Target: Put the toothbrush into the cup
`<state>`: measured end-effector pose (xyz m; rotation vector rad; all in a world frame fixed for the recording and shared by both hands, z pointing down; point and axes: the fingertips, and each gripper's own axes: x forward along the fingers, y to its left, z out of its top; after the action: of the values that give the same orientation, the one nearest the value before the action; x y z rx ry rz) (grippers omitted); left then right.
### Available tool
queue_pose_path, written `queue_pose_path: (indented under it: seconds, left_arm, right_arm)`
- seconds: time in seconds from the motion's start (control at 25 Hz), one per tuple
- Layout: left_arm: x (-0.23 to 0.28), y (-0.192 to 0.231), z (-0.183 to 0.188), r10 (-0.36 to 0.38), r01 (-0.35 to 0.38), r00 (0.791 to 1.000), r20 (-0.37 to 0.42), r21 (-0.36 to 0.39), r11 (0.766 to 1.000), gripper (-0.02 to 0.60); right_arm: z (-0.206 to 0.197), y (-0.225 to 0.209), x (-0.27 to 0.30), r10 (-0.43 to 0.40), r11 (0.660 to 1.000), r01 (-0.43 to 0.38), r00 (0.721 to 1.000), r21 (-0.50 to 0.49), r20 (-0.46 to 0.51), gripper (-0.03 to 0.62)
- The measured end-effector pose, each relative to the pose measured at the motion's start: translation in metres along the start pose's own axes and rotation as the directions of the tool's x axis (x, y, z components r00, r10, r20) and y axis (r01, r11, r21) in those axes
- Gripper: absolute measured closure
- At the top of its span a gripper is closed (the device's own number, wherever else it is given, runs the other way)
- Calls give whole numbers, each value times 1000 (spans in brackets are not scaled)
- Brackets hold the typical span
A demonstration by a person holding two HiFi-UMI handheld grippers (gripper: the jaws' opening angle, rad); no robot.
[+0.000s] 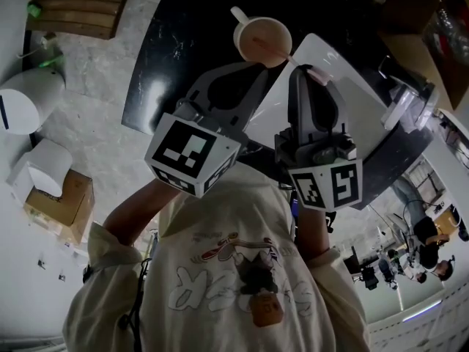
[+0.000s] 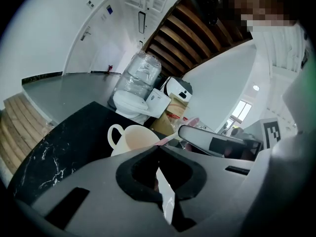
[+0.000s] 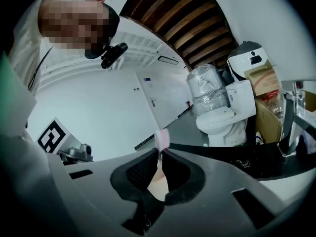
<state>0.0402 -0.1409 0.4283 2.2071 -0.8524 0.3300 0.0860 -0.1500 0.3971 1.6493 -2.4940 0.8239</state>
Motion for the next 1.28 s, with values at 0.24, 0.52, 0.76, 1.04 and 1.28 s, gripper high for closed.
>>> queue_pose_path:
  seconds: [0.24,0.52,0.76,1.04,1.28]
  left_arm:
    - [2,2,2,-8,8,1000,7,4,1000,568]
    - [-3,3,2,-3,3,1000,8,8,1000,568]
    - [-9,-4,0,-4,4,1000,14,16,1000,568]
    - [-21,-14,-3,1,-2,1000,22,27,1000,568]
    - [-29,-27,-5,-1,0,1000,28,40,999,568]
  right_arm:
    - [-9,-4,5,-10,1000,11,999,12,-35,549]
    - [-24,-9,5,-59,998,60,993,8,-98,543]
    - [-30,-13,-3,-75,996,80,990,32,-117,521]
    - [-32,-6,-11,-61,996,69,990,63,-124,468]
    - [-25,-5,-22,-70,995,77,992,65,-102,458]
